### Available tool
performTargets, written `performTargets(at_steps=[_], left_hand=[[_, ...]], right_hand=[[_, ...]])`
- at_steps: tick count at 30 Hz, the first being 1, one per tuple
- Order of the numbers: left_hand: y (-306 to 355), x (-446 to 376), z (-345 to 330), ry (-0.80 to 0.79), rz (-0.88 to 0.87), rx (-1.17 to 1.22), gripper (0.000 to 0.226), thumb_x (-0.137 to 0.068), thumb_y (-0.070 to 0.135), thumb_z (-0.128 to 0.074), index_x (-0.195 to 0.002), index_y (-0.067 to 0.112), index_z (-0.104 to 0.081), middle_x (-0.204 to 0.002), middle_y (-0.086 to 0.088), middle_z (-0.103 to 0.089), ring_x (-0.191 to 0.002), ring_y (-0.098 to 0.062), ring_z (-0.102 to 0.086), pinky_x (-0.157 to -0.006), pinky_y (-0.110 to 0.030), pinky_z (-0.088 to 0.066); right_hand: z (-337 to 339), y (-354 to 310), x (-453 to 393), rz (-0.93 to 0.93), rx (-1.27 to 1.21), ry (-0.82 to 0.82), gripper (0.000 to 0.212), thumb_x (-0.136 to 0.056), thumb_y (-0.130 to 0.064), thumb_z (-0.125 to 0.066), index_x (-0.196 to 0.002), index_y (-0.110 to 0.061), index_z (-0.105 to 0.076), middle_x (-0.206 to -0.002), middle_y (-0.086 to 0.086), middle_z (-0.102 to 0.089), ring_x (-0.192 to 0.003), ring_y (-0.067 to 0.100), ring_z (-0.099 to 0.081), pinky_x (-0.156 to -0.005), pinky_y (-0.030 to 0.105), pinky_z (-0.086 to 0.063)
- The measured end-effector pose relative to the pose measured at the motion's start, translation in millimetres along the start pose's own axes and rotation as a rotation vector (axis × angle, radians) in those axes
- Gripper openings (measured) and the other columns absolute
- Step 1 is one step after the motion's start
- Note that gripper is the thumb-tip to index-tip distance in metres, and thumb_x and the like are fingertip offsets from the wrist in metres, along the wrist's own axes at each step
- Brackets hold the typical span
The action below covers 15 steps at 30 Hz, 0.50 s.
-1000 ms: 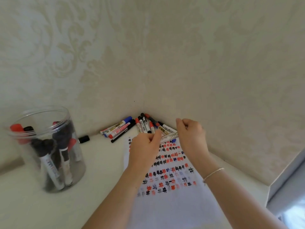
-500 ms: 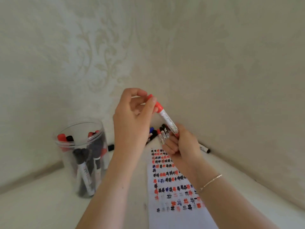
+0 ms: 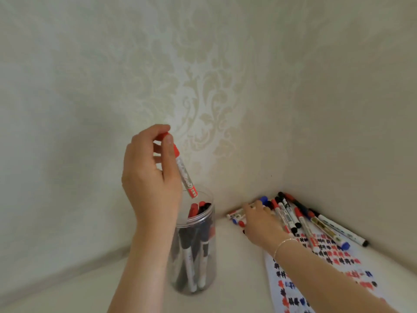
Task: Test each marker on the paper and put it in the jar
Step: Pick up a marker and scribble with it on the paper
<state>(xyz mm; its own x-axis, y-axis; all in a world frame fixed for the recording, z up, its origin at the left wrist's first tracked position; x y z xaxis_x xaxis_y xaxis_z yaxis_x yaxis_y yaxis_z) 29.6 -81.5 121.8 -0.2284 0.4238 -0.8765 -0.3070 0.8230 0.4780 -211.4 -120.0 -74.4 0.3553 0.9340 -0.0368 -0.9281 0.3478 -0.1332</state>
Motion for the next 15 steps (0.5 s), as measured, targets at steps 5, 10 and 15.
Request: performTargets(at_steps=[5, 10, 15], left_hand=[[-5, 6, -19, -0.209, -0.046, -0.154, 0.012, -0.097, 0.024, -0.048, -0.103, 0.022, -0.059, -0.081, 0.01, -0.063, -0.079, -0.012, -0.06, -0.065, -0.041, -0.053], [0, 1, -28, -0.288, -0.107, -0.24, 0.012, -0.096, 0.027, -0.047, -0.102, 0.025, -0.057, -0.086, 0.012, -0.062, -0.072, -0.011, -0.059, -0.061, -0.03, -0.048], [3, 1, -35, -0.315, -0.153, -0.139, 0.013, -0.098, 0.021, -0.049, -0.104, 0.018, -0.06, -0.096, 0.007, -0.062, -0.076, -0.01, -0.062, -0.061, -0.039, -0.056]], right_hand=[[-16, -4, -11, 0.062, 0.116, 0.015, 0.048, -0.093, -0.006, -0.044, -0.14, -0.013, -0.033, -0.146, 0.017, -0.031, -0.123, 0.031, -0.046, -0.09, 0.036, -0.045], [-11, -10, -14, 0.123, 0.184, 0.082, 0.045, -0.091, -0.001, -0.044, -0.134, -0.012, -0.039, -0.136, 0.011, -0.042, -0.123, 0.028, -0.043, -0.096, 0.036, -0.04], [-12, -13, -15, 0.191, 0.212, 0.052, 0.037, -0.092, -0.002, -0.042, -0.127, -0.011, -0.05, -0.131, 0.008, -0.044, -0.117, 0.028, -0.047, -0.087, 0.034, -0.043]])
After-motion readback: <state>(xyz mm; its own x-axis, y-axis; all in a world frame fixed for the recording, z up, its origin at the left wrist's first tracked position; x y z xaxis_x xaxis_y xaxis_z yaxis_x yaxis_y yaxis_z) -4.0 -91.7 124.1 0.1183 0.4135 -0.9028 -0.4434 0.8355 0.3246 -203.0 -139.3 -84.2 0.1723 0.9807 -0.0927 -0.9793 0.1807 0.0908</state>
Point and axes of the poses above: each hand's wrist, its own x-axis away from the middle knuckle, its own z-axis out of the back of the hand, y = z × x, the point moved 8 cm from there along -x, towards the middle knuckle
